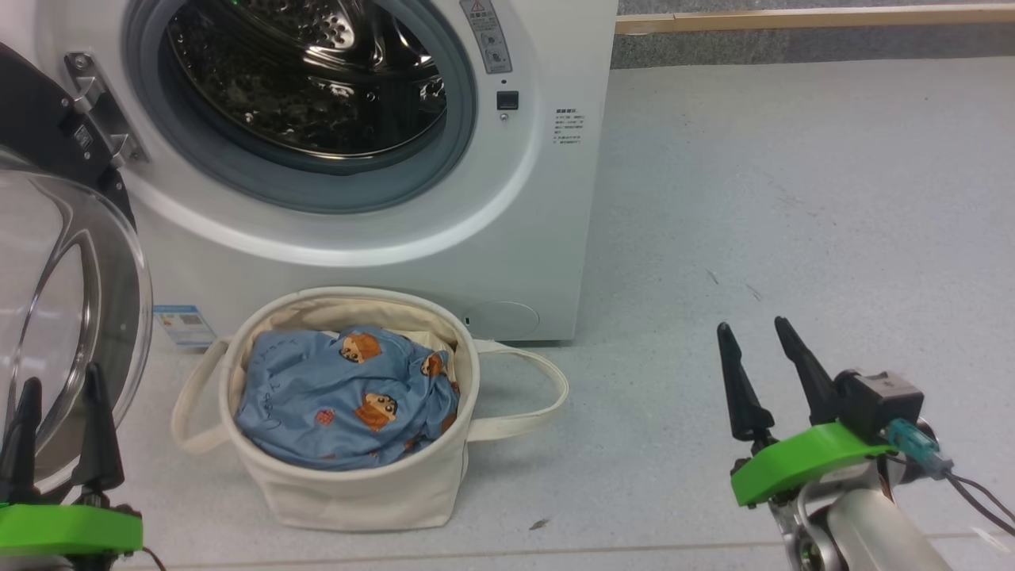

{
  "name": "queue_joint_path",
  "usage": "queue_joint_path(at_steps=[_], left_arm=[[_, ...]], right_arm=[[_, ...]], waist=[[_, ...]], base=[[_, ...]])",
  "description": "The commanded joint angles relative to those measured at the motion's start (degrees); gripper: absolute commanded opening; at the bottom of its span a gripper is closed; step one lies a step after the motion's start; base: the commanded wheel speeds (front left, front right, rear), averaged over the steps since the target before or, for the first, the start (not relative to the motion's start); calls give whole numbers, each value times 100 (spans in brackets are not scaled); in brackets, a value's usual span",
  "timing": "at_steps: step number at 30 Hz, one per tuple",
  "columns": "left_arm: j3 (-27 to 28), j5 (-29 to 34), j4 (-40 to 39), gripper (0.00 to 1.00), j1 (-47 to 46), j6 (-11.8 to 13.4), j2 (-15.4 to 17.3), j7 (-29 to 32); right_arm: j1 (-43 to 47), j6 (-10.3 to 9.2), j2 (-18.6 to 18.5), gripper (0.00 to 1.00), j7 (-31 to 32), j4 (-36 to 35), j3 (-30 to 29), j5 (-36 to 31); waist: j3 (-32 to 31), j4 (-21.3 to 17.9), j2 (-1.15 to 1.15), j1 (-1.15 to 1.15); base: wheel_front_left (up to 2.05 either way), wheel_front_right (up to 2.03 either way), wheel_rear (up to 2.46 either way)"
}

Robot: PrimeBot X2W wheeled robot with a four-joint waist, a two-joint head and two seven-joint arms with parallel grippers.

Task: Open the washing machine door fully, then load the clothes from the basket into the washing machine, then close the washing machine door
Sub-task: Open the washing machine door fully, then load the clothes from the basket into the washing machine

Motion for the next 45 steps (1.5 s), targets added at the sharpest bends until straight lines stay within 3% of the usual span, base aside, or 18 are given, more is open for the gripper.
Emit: queue_joint_path(at_steps=[1, 24, 45], left_arm=[[212, 40, -210, 100, -142, -6, 164, -26], [-18, 197, -105, 100, -135, -39, 236, -26], [-26, 137, -115, 100, -125, -40, 267, -26]], right_arm=[[-236, 42, -47, 100, -71, -177, 36, -12], [-204, 42, -109, 100, -71, -237, 13, -9], [-177, 42, -73, 100, -71, -259, -21, -34]], waist=[[7, 3, 0, 0], [-36, 181, 0, 0], [-22, 292, 0, 0]], base=[[0, 0, 0], [3, -4, 1], [86, -106, 20]])
